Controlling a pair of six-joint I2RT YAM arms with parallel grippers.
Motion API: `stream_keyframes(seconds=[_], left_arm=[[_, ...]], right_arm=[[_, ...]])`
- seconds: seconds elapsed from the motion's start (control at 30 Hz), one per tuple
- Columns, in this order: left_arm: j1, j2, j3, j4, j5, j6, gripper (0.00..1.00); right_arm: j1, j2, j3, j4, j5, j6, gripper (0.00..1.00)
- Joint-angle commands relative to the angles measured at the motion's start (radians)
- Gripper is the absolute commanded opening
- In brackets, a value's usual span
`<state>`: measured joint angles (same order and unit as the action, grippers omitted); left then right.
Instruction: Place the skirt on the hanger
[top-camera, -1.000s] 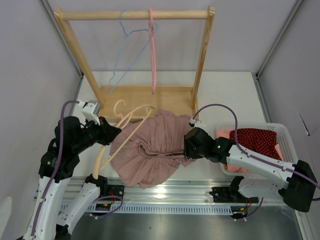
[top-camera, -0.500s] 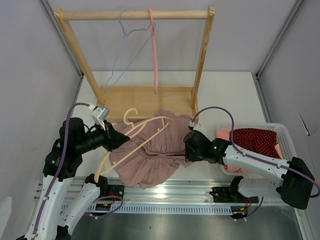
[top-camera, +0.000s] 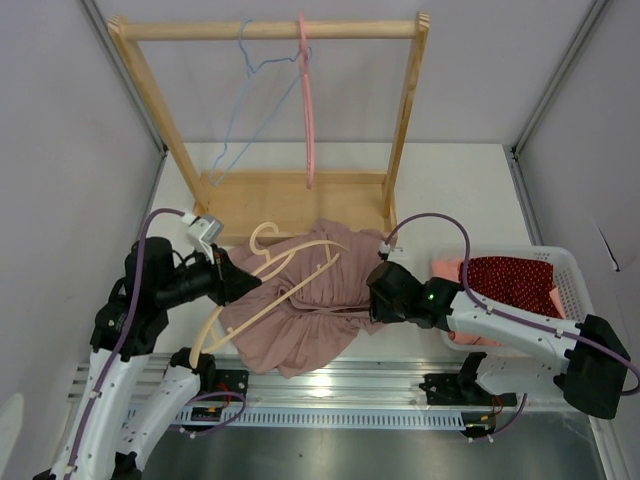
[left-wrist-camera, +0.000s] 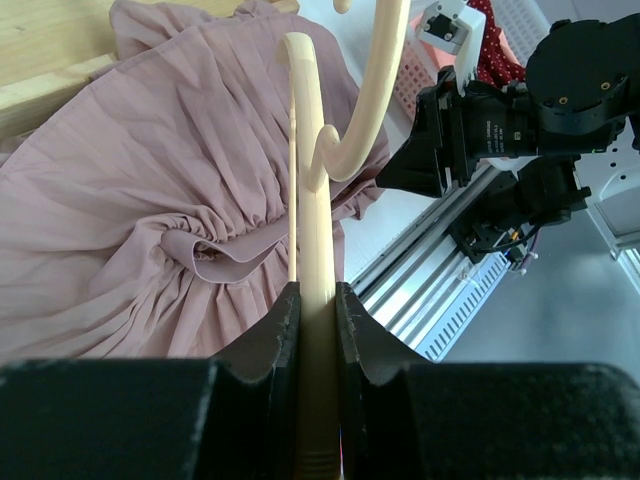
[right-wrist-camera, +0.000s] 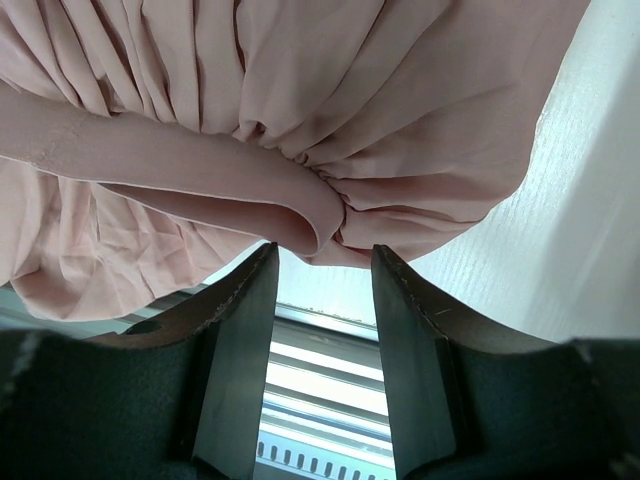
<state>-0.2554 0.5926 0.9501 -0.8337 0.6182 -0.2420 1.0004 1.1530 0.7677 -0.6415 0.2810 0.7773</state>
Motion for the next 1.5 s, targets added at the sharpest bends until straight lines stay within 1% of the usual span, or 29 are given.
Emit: stream_keyframes(seconds=[0.0,0.33,0.5,0.7,1.03,1.17,1.2,1.3,1.37,1.47], left_arm=[[-0.005,-0.008,-0.005,0.031,0.028,0.013,0.0],[-0.007,-0.008,-0.016,0.033,0.026,0.009,0.0],[-0.008,-0.011,-0.022,0.033,0.026,0.009,0.0],[-0.008,-0.005,-0.028,0.041,0.028,0.009,0.0],[-0.01,-0.007,-0.042,0.057,0.046,0.001,0.0],[-0.012,-0.008,-0.045,0.077,0.063,-0.006,0.0],[-0.012,-0.01,-0.047,0.084,0.066,-0.013,0.0],[-0.012,-0.007,-0.048,0.111,0.09,-0.023,0.0],[-0.012,-0.004,-0.047,0.125,0.101,-0.023,0.0],[-0.012,-0.001,-0.042,0.143,0.118,-0.026,0.0]], right_arm=[[0.007,-0.003,0.05,0.005,0.04,0.019,0.49],[0.0,0.069,0.077,0.02,0.041,0.007,0.49],[0.004,0.074,0.064,0.022,0.037,0.019,0.49],[0.014,0.059,0.032,0.028,0.032,0.037,0.44],[0.029,0.059,0.004,0.031,0.023,0.062,0.31],[0.029,0.062,0.001,0.039,0.017,0.06,0.17],[0.029,0.069,0.007,0.039,0.017,0.06,0.11],[0.026,0.076,0.031,0.031,0.03,0.047,0.03],[0.001,0.08,0.05,0.022,0.037,0.022,0.0],[-0.043,0.08,0.085,0.013,0.023,-0.031,0.0]])
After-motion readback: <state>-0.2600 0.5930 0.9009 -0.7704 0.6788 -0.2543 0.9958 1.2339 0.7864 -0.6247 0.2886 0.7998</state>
